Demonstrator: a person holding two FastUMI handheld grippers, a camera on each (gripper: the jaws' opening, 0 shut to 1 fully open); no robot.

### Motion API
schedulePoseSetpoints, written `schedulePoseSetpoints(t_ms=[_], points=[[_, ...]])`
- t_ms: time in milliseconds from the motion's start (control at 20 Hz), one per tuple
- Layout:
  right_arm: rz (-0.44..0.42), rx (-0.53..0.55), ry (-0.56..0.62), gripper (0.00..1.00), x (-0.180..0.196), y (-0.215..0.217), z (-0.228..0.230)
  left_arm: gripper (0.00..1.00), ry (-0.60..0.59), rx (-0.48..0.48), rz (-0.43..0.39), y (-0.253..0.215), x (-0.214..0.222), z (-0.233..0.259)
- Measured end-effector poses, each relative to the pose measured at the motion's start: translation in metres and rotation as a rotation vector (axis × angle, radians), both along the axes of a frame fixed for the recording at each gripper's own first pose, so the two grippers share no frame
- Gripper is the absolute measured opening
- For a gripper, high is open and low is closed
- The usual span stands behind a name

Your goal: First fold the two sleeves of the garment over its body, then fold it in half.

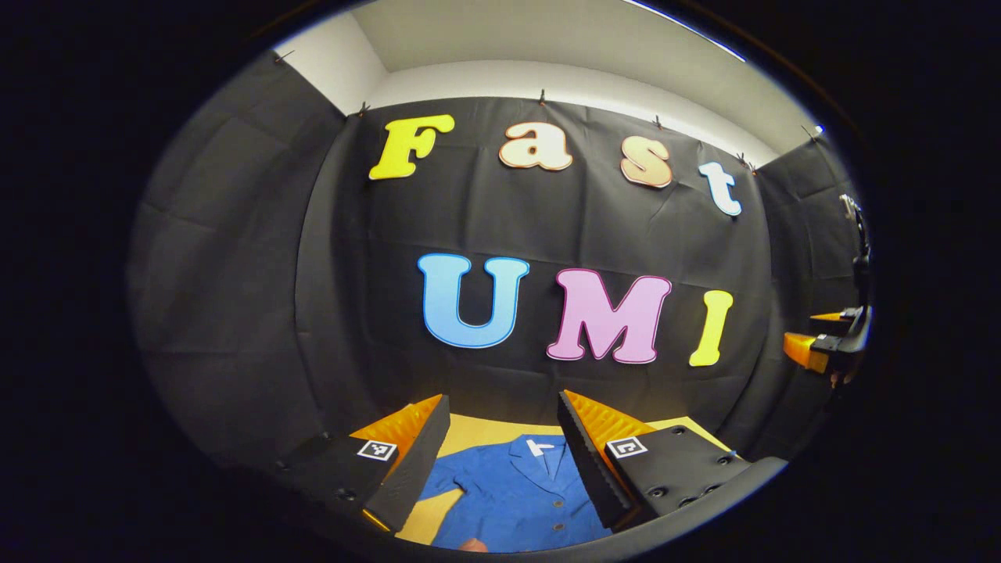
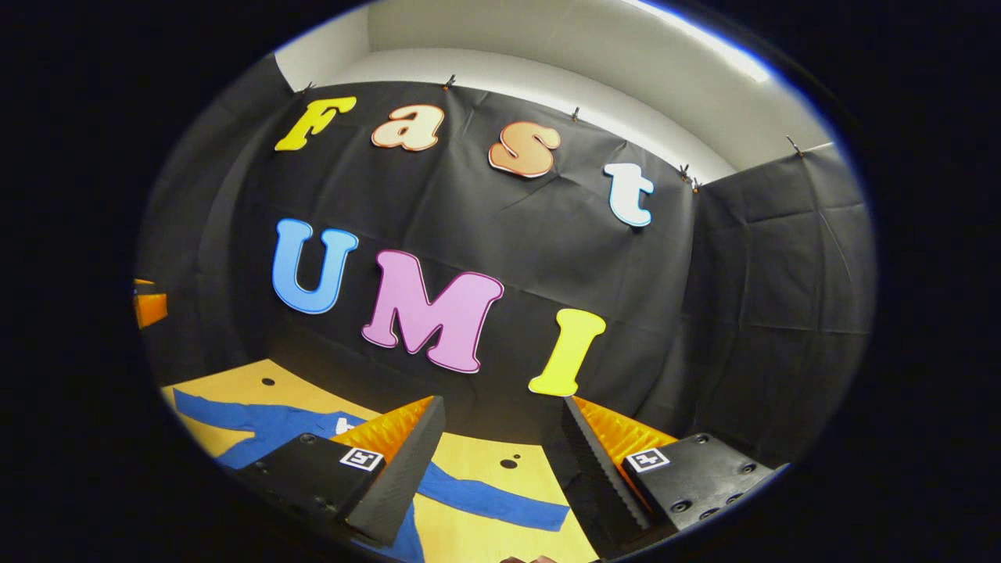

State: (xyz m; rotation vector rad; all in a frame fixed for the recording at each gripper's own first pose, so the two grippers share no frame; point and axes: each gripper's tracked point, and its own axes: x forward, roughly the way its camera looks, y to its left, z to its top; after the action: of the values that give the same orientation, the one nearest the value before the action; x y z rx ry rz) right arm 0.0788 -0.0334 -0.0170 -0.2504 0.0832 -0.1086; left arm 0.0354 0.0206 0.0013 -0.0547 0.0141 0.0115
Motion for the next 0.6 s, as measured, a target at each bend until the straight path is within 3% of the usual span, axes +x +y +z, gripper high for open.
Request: schedulePoseSetpoints(t_ms=[350,600], points=[[-0.088,0.037,0.116,0.96,0.08,-0.076,-0.048,0.8,0.016,-0.003,0.024,-0.016,0.023,-0.006],[-0.171,0.21,0.408,0.96,0.123,-0.132,-0.178,0.8,0.056,0.011,0.063,-0.033,0.057,-0.019]])
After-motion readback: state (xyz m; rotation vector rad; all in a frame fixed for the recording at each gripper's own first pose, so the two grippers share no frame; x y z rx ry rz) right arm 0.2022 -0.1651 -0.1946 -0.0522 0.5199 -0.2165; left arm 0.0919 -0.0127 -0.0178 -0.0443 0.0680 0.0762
